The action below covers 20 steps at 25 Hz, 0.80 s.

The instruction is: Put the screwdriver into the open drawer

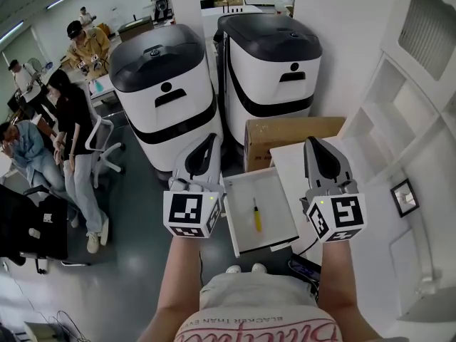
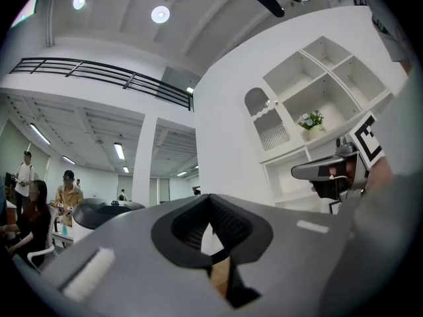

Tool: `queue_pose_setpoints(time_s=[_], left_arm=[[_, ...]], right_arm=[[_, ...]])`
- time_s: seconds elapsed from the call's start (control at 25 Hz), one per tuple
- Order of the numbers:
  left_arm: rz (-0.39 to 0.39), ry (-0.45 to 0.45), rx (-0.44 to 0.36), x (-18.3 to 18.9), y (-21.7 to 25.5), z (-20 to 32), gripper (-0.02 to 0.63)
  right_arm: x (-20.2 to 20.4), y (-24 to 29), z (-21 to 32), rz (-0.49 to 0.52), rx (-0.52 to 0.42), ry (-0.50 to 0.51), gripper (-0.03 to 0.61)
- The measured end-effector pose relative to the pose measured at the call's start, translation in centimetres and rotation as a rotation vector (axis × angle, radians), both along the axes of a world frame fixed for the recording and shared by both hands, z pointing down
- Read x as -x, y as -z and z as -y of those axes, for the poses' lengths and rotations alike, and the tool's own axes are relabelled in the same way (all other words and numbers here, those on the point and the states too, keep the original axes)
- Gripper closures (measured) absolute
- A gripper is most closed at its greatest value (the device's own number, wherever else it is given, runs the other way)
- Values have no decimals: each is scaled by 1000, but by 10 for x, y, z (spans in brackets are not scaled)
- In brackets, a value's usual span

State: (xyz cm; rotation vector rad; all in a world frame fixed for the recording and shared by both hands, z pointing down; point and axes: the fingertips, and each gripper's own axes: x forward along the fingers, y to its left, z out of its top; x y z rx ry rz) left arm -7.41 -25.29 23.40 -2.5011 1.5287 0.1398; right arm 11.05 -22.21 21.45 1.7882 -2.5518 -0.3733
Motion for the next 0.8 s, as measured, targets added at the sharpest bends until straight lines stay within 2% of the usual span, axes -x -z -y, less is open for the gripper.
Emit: queue_pose_setpoints(time_s=[0.2, 0.8], left_arm=[[-16, 0, -22, 1, 8, -1, 604], [-27, -9, -71, -3, 26, -3, 604]], right_arm=[[-11, 8, -4, 21, -50, -38, 572], [-14, 11, -6, 15, -50, -52, 574]])
